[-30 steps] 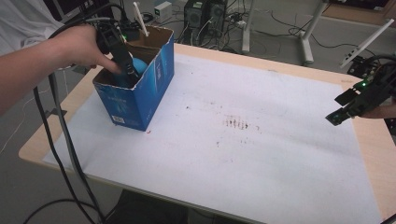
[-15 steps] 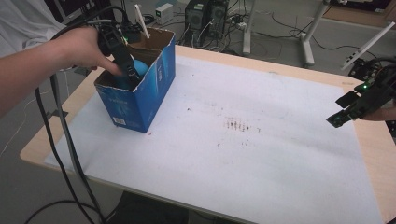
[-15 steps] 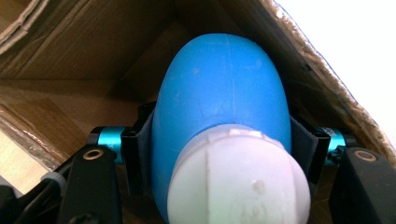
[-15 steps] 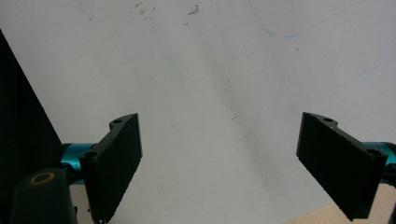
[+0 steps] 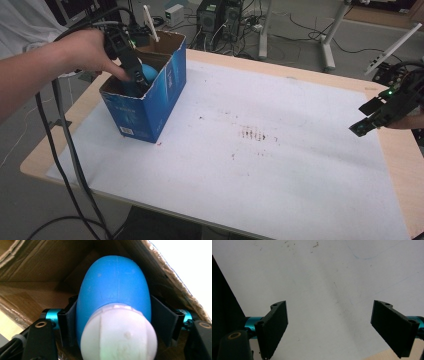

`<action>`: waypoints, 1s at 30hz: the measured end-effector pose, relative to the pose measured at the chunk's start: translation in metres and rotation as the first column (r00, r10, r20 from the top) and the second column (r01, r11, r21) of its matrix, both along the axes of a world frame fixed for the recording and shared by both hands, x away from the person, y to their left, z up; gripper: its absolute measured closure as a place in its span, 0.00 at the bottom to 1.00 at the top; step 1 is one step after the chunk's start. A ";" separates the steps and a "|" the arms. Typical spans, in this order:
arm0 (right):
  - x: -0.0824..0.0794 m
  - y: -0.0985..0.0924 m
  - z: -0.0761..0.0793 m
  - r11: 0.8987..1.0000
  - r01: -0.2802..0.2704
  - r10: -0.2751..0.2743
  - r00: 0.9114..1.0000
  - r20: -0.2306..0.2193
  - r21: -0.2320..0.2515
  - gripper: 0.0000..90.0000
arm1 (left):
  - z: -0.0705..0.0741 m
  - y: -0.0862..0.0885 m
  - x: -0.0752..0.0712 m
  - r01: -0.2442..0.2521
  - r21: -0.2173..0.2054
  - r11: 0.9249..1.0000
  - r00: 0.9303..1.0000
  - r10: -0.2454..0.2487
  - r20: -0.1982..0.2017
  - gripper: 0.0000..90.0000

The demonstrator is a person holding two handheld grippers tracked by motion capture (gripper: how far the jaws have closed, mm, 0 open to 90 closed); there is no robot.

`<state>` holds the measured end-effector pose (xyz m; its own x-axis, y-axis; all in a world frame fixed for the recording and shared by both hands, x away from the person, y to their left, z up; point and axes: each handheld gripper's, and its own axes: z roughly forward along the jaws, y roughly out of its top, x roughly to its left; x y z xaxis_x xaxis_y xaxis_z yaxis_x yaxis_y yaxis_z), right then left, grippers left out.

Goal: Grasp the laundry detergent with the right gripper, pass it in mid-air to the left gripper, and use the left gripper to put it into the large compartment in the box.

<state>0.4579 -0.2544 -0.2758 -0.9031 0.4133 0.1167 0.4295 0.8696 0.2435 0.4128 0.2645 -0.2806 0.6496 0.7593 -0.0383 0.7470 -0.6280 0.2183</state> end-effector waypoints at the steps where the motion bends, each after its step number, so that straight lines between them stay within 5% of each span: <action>1: 0.000 0.000 0.000 1.000 -0.002 0.002 1.000 0.001 0.000 0.15 | 0.001 0.001 0.000 0.000 -0.004 1.000 1.000 0.000 -0.001 0.28; 17: -0.005 -0.004 0.004 1.000 0.010 -0.010 1.000 0.012 0.017 0.15 | 0.046 0.000 -0.006 0.040 0.033 0.999 0.997 -0.042 0.066 0.23; 24: -0.010 0.000 0.005 1.000 0.009 -0.010 1.000 0.020 0.030 0.15 | 0.066 -0.020 -0.007 0.103 0.048 0.993 0.990 -0.108 0.095 0.22; 29: -0.015 0.002 0.006 0.999 0.006 -0.007 1.000 0.029 0.035 0.15 | 0.074 -0.040 -0.004 0.161 0.056 0.985 0.981 -0.166 0.101 0.22; 30: -0.016 0.002 0.007 0.999 0.017 -0.018 0.999 0.028 0.036 0.15 | 0.075 -0.052 -0.003 0.195 0.058 0.979 0.975 -0.200 0.101 0.22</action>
<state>0.4419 -0.2519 -0.2688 -0.8987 0.4254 0.1061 0.4373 0.8523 0.2870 0.4095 0.2125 -0.2054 0.7850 0.6153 0.0722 0.5816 -0.7721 0.2559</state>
